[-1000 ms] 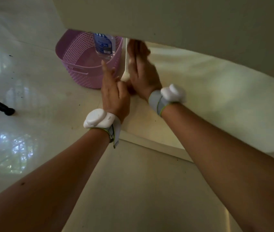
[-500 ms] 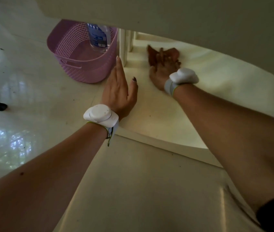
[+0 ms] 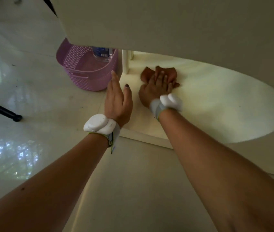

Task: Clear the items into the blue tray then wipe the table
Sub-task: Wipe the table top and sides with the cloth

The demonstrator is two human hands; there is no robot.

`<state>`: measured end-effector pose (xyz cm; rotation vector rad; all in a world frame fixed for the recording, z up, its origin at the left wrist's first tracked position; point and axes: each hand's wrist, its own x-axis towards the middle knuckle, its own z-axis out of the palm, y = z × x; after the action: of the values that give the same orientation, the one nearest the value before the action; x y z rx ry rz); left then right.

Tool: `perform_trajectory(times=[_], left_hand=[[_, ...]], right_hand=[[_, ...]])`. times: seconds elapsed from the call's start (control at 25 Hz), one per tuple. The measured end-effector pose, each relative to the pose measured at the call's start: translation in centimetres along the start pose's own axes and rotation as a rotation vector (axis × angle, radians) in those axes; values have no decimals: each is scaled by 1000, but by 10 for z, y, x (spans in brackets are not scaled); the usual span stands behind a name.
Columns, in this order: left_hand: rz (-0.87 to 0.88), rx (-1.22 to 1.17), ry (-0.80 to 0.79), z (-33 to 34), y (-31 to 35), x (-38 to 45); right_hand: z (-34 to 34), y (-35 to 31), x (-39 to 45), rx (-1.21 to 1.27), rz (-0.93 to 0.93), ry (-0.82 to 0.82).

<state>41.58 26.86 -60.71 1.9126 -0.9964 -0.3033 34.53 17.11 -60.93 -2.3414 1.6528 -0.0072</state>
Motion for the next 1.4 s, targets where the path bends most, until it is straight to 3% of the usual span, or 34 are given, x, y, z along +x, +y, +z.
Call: perform_trajectory(times=[0.08,0.2,0.32,0.52,0.64,0.76,0.88,1.04,1.24,1.32,1.4], left_hand=[[26,-17,4,-6,-5,-7],[6,-90,39,-8,-5,-7],[-23,-152,114,-11,-1,-8],[28,-28,65,-14,2,-27],[126,79,28,-15,2,-46],[51,55,41,-19,3,-52],[-20,40,75,-21,5,-62],[-11,92,27,-19,0,-74],[-9,160,-41,-27,-9,-72],[-2,182,-41,-28,-13,-70],[13,206,-37,-25,-14,-71]], right_hand=[[-5,-27,22,60,-80,-40],[-3,-43,18,-87,-247,-88],[12,-35,-12,-206,-374,62],[5,9,-63,-227,-699,-40],[-10,55,-55,-263,-536,52],[-39,107,-33,-407,-115,104],[-48,124,-43,-387,73,106],[-30,118,-69,-399,147,209],[-26,105,-5,-225,208,241],[-29,100,24,-181,221,167],[-28,90,33,-189,104,94]])
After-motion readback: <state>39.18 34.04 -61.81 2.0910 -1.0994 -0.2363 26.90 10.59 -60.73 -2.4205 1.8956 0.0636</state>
